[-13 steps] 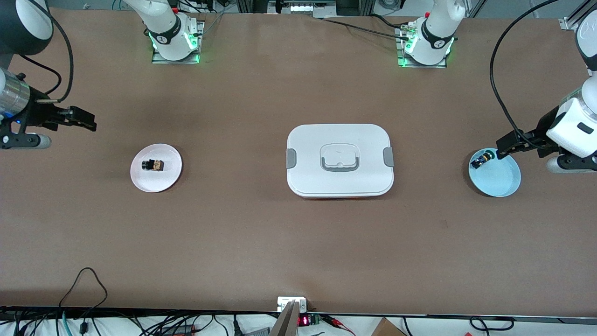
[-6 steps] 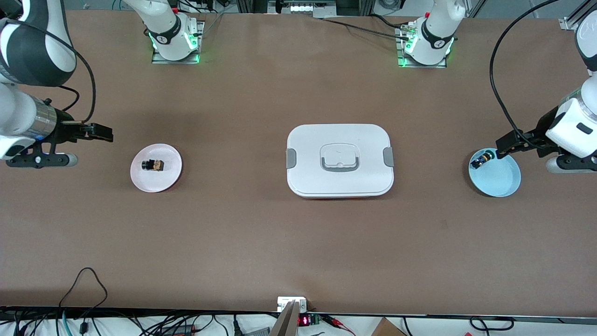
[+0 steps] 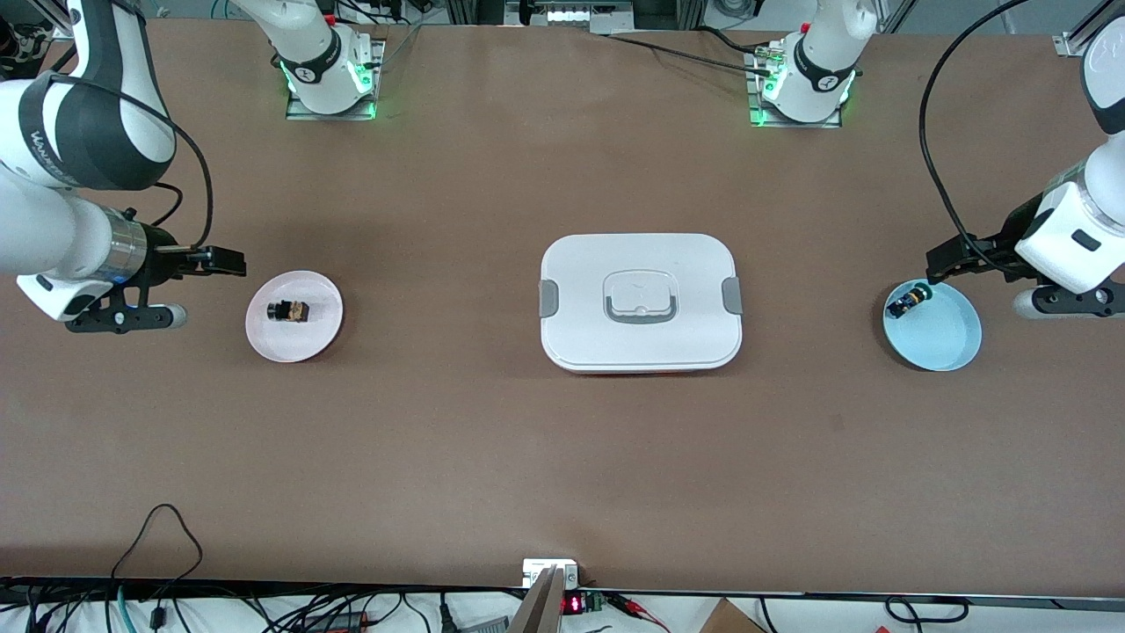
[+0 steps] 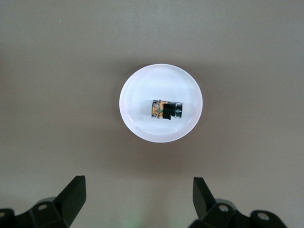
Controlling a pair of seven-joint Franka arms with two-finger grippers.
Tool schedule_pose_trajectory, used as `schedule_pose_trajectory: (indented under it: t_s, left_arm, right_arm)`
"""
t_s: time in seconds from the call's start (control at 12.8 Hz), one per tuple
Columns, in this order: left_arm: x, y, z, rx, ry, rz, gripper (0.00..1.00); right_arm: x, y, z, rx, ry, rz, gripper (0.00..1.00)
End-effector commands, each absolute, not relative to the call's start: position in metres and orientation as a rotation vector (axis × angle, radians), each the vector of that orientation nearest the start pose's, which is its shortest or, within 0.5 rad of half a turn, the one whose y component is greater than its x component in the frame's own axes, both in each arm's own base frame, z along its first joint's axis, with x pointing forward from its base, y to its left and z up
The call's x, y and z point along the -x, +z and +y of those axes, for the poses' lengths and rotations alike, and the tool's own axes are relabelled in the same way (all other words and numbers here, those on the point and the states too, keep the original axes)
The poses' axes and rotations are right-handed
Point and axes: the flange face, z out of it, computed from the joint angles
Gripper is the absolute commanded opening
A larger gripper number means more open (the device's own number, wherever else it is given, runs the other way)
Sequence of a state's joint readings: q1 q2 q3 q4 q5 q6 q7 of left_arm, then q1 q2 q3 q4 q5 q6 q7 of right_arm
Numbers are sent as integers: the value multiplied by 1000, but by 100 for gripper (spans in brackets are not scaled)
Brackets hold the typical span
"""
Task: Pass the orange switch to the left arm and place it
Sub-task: 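Move the right gripper down over the orange switch on the white plate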
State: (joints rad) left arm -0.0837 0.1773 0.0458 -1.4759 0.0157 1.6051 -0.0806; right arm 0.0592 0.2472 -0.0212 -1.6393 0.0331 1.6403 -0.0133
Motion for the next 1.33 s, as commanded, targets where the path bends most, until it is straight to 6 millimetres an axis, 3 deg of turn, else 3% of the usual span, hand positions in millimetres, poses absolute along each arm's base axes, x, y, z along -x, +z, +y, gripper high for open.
schedule_pose_trajectory:
  t_s: [0.0, 0.31, 0.55, 0.71, 1.25]
  left_arm:
    - [-612, 574, -25, 3117, 81, -80, 100]
    - [-612, 574, -25, 3122, 77, -78, 100]
    - [-612, 574, -25, 3125, 78, -78, 100]
    - [-614, 574, -24, 3126, 61, -71, 100]
    - [-615, 575, -23, 3129, 47, -71, 100]
  right_arm:
    - [-613, 453, 26, 3073, 379, -65, 100]
    - [-616, 444, 27, 3075, 389, -70, 100]
    - [-632, 412, 26, 3095, 350, -76, 100]
    - [-636, 402, 28, 3101, 330, -81, 100]
    - [-632, 375, 32, 3152, 341, -126, 100]
